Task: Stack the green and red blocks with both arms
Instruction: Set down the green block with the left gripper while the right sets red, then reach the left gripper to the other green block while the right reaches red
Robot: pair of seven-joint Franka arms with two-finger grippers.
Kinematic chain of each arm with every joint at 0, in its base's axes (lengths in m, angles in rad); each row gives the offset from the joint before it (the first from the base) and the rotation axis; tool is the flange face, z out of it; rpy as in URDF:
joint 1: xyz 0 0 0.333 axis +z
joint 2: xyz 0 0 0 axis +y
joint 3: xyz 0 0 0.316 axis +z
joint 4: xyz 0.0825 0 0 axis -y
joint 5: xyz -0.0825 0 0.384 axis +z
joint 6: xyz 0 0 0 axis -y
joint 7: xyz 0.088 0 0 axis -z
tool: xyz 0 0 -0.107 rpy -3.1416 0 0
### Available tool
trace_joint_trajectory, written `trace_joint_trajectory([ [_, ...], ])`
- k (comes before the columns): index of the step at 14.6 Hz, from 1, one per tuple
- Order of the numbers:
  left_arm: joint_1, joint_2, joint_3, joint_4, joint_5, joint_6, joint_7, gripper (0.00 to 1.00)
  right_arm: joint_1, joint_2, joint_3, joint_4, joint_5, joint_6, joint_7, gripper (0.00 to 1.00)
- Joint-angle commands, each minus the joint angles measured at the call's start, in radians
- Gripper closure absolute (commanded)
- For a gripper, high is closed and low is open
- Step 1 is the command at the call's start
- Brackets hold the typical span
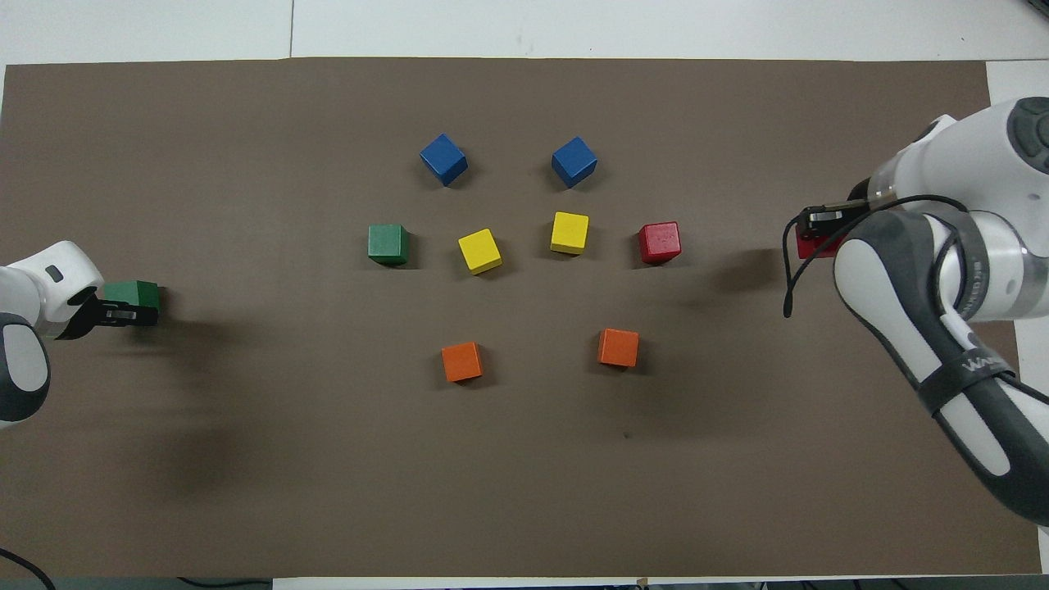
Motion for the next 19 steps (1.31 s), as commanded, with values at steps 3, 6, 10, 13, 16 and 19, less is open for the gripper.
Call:
trace_joint_trajectory([
  [3,0.007,0.025,0.001,-0.017,0.009,0.042,0.014,1.00,-0.046,-0.002,0.015,-0.067,0.006,0.067,-0.059,1.00],
  [6,0.008,0.028,0.001,-0.015,0.009,0.037,0.023,1.00,-0.060,0.009,0.017,-0.101,0.006,0.118,-0.082,1.00],
  [10,-0.001,0.030,0.001,0.003,0.009,0.022,0.033,0.00,-0.060,0.024,0.015,-0.116,0.006,0.148,-0.116,1.00],
  [13,-0.005,0.022,0.001,0.084,0.009,-0.109,0.039,0.00,-0.069,0.032,0.015,-0.128,0.006,0.182,-0.134,1.00],
  [16,-0.016,0.025,-0.005,0.254,0.011,-0.298,0.045,0.00,-0.067,0.036,0.015,-0.132,0.006,0.184,-0.134,1.00],
  [19,-0.084,0.024,-0.007,0.365,0.005,-0.381,0.034,0.00,-0.067,0.052,0.015,-0.133,0.008,0.208,-0.135,1.00],
])
